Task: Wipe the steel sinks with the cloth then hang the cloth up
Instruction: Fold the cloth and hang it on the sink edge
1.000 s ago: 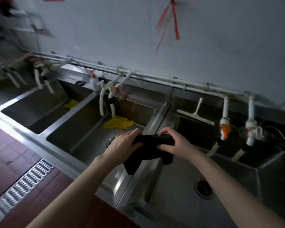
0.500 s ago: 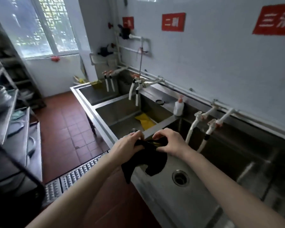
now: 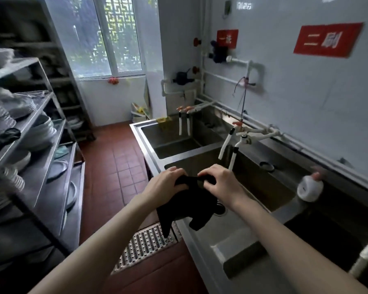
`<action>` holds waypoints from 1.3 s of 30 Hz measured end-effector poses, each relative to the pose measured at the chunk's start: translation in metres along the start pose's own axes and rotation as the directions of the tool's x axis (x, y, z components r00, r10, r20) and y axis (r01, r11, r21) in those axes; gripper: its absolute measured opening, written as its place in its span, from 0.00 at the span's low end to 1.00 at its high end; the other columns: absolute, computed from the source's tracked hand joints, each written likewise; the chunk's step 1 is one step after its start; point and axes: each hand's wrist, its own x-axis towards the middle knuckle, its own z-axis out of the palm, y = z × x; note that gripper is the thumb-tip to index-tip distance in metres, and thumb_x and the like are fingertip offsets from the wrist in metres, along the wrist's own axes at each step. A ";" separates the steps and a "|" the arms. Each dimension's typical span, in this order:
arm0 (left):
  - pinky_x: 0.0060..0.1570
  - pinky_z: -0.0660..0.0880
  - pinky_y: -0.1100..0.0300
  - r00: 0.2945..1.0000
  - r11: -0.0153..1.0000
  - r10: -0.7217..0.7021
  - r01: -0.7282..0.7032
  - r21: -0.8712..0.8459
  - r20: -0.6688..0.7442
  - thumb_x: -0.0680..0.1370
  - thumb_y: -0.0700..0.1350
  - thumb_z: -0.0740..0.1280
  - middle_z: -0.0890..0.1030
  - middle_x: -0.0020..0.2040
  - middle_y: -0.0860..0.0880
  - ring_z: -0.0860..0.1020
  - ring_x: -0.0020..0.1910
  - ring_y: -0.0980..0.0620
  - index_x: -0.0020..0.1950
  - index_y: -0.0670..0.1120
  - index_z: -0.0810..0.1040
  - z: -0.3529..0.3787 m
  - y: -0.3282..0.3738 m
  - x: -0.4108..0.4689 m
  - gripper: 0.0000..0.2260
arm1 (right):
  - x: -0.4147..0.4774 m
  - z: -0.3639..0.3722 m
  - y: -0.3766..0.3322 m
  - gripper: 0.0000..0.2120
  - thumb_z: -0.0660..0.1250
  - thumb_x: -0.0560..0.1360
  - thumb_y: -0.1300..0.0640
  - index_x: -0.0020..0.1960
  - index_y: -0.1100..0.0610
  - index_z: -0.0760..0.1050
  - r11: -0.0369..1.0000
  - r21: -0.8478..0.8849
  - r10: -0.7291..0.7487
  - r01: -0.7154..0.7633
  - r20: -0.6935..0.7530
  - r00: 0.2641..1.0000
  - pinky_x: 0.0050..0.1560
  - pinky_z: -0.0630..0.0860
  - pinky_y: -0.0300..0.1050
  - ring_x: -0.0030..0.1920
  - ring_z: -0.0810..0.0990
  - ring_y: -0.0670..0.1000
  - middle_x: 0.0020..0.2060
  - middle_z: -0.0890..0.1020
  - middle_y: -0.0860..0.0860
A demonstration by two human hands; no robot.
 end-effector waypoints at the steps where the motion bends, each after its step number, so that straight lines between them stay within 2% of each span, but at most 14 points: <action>1: 0.43 0.72 0.60 1.000 1.000 0.001 -0.001 -0.002 -0.016 0.75 0.51 0.68 0.76 0.50 0.53 0.76 0.46 0.53 0.54 0.52 0.75 -0.003 -0.012 0.013 0.10 | 0.021 0.007 0.006 0.11 0.69 0.71 0.63 0.52 0.56 0.82 1.000 0.011 -0.018 0.018 -0.004 1.000 0.55 0.73 0.38 0.51 0.79 0.49 0.48 0.81 0.51; 4: 0.41 0.70 0.61 0.998 0.999 -0.036 0.036 0.006 -0.053 0.74 0.51 0.69 0.75 0.49 0.53 0.75 0.44 0.53 0.54 0.52 0.74 -0.015 -0.049 0.055 0.10 | 0.084 0.024 0.022 0.11 0.69 0.71 0.64 0.52 0.56 0.82 0.997 0.061 -0.053 0.054 -0.017 0.998 0.56 0.73 0.38 0.50 0.79 0.49 0.48 0.81 0.52; 7: 0.41 0.70 0.59 0.992 0.995 -0.097 0.097 0.001 -0.078 0.74 0.50 0.69 0.76 0.49 0.51 0.75 0.44 0.51 0.53 0.52 0.74 -0.026 -0.087 0.097 0.10 | 0.145 0.044 0.035 0.11 0.69 0.72 0.65 0.52 0.56 0.81 0.992 0.092 -0.091 0.092 -0.012 0.996 0.54 0.72 0.34 0.50 0.78 0.47 0.48 0.81 0.51; 9: 0.38 0.67 0.62 0.990 0.993 -0.111 0.113 0.017 -0.091 0.74 0.50 0.69 0.76 0.48 0.52 0.74 0.44 0.53 0.53 0.52 0.74 -0.034 -0.113 0.125 0.10 | 0.181 0.059 0.043 0.11 0.69 0.72 0.65 0.53 0.56 0.81 0.991 0.101 -0.087 0.088 -0.016 0.996 0.53 0.69 0.29 0.50 0.77 0.46 0.48 0.80 0.50; 11: 0.35 0.63 0.67 0.989 0.993 -0.115 0.118 0.031 -0.088 0.74 0.50 0.69 0.74 0.47 0.54 0.72 0.42 0.55 0.54 0.52 0.74 -0.041 -0.142 0.151 0.10 | 0.214 0.077 0.049 0.12 0.69 0.72 0.66 0.53 0.56 0.81 0.990 0.115 -0.074 0.077 -0.028 0.997 0.52 0.67 0.28 0.50 0.77 0.46 0.48 0.80 0.50; 15: 0.39 0.67 0.62 0.993 0.993 -0.105 0.108 0.049 -0.050 0.74 0.50 0.69 0.75 0.49 0.53 0.74 0.44 0.53 0.54 0.51 0.74 -0.052 -0.209 0.195 0.11 | 0.282 0.117 0.053 0.12 0.69 0.71 0.66 0.53 0.56 0.81 0.992 0.111 -0.049 0.052 -0.032 0.998 0.53 0.70 0.32 0.49 0.78 0.47 0.47 0.80 0.50; 21: 0.42 0.73 0.56 0.997 0.997 -0.066 0.067 0.036 -0.037 0.73 0.52 0.70 0.76 0.48 0.52 0.75 0.46 0.51 0.53 0.52 0.73 -0.070 -0.330 0.254 0.12 | 0.393 0.184 0.047 0.13 0.69 0.70 0.67 0.53 0.57 0.81 0.995 0.056 -0.076 0.078 -0.035 0.996 0.56 0.76 0.44 0.50 0.79 0.51 0.47 0.81 0.53; 31: 0.41 0.72 0.54 1.000 0.999 0.009 -0.010 -0.044 -0.018 0.71 0.52 0.72 0.76 0.49 0.50 0.76 0.46 0.48 0.50 0.50 0.68 -0.088 -0.477 0.363 0.16 | 0.548 0.263 0.053 0.12 0.69 0.70 0.68 0.51 0.57 0.82 0.999 -0.044 -0.001 -0.004 -0.108 0.994 0.55 0.77 0.47 0.50 0.79 0.53 0.47 0.81 0.53; 34: 0.43 0.71 0.57 0.999 0.996 0.042 -0.043 -0.077 -0.016 0.71 0.51 0.72 0.76 0.51 0.50 0.75 0.47 0.51 0.52 0.49 0.70 -0.085 -0.509 0.405 0.16 | 0.589 0.276 0.072 0.12 0.68 0.70 0.69 0.51 0.57 0.82 0.996 -0.091 0.003 -0.013 -0.108 0.994 0.55 0.76 0.48 0.50 0.79 0.53 0.47 0.81 0.53; 39: 0.46 0.71 0.56 0.998 0.991 0.060 -0.056 -0.125 0.033 0.72 0.47 0.71 0.75 0.52 0.48 0.74 0.50 0.48 0.54 0.46 0.71 -0.060 -0.560 0.472 0.14 | 0.653 0.307 0.119 0.12 0.68 0.71 0.69 0.50 0.58 0.82 0.988 -0.143 0.041 -0.056 -0.104 0.994 0.55 0.75 0.46 0.50 0.79 0.55 0.46 0.80 0.54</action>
